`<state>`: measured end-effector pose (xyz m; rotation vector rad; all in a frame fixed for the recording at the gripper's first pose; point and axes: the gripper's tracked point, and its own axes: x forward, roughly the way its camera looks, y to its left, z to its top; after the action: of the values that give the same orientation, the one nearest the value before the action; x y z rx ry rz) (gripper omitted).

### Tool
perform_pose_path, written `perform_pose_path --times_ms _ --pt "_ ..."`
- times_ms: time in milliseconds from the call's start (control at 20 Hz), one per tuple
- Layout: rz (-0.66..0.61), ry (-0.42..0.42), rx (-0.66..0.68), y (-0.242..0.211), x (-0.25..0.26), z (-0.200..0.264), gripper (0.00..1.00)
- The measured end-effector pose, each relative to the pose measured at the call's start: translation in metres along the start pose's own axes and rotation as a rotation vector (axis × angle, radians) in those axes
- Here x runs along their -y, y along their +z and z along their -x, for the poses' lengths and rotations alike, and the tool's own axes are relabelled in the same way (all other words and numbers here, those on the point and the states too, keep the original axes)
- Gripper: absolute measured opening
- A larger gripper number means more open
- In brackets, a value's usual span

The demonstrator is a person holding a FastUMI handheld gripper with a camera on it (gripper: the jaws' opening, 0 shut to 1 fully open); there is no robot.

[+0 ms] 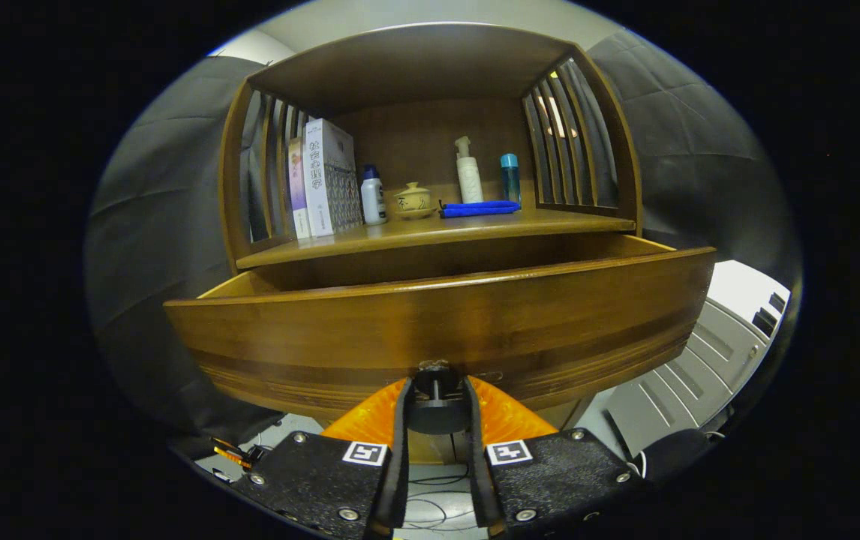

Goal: Pull open the drawer, take out the items inside it, and place them on the countertop above the cabinet.

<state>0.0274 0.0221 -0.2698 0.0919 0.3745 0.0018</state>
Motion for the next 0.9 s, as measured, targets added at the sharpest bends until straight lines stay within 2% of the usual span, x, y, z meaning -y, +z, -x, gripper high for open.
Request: perform_pose_path --times_ms 450,650,900 --pt "-0.007 0.011 -0.033 -0.023 -0.003 0.054 0.34" --pt "-0.006 0.027 -0.06 -0.028 -0.005 0.06 0.34" --pt "-0.012 0.062 -0.049 -0.021 -0.007 0.068 0.46"
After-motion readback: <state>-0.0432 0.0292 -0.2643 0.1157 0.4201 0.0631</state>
